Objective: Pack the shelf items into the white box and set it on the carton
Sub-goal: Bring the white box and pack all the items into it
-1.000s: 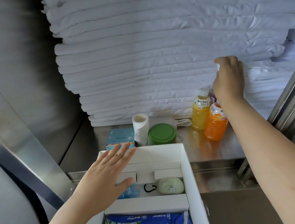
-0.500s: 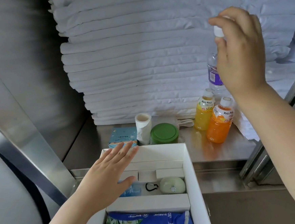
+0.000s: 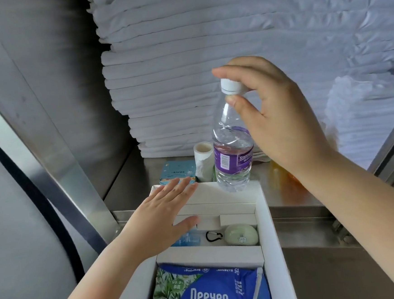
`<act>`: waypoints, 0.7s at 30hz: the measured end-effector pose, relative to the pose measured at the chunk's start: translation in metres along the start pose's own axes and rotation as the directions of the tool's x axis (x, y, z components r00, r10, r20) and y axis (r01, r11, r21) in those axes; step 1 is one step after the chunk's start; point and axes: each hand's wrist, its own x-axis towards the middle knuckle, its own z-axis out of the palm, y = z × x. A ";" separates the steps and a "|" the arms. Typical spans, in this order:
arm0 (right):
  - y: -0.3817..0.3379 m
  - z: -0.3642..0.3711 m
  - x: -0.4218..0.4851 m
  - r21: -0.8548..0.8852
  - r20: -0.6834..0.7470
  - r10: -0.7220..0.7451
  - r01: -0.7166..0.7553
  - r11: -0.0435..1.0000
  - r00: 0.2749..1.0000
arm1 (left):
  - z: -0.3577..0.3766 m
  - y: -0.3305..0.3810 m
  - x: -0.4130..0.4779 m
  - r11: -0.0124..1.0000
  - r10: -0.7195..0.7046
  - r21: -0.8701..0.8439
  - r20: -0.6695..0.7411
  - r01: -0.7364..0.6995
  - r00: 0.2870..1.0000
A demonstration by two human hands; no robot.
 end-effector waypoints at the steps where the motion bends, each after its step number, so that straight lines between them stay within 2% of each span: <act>1: -0.003 0.001 0.000 0.037 0.008 0.004 -0.005 0.999 1.000 | 0.000 0.000 0.000 1.000 -0.001 -0.001 -0.001 0.001 1.000; 5: -0.011 0.001 0.000 0.168 0.038 0.017 -0.023 0.985 0.999 | 0.001 0.000 0.001 0.999 -0.006 -0.041 -0.017 0.005 1.000; 8: -0.014 0.008 -0.004 0.208 0.117 0.070 -0.094 0.974 0.991 | -0.010 0.005 -0.002 0.971 0.005 -0.240 -0.074 -0.023 0.997; 11: -0.016 0.020 -0.013 0.216 0.214 0.135 -0.182 0.959 0.967 | -0.023 0.013 -0.010 0.853 -0.011 -0.517 -0.140 -0.064 0.990; 14: -0.017 0.034 -0.025 0.173 0.271 0.134 -0.185 0.967 0.953 | -0.027 0.025 -0.016 0.750 -0.022 -0.660 -0.105 -0.054 0.994; 17: -0.016 0.042 -0.029 0.142 0.286 0.141 -0.187 0.972 0.948 | -0.025 0.030 -0.016 0.691 -0.085 -0.722 -0.032 0.036 0.996; 21: -0.016 0.048 -0.028 0.101 0.310 0.176 -0.216 0.971 0.934 | -0.029 0.030 -0.020 0.735 -0.160 -0.660 0.054 0.156 0.986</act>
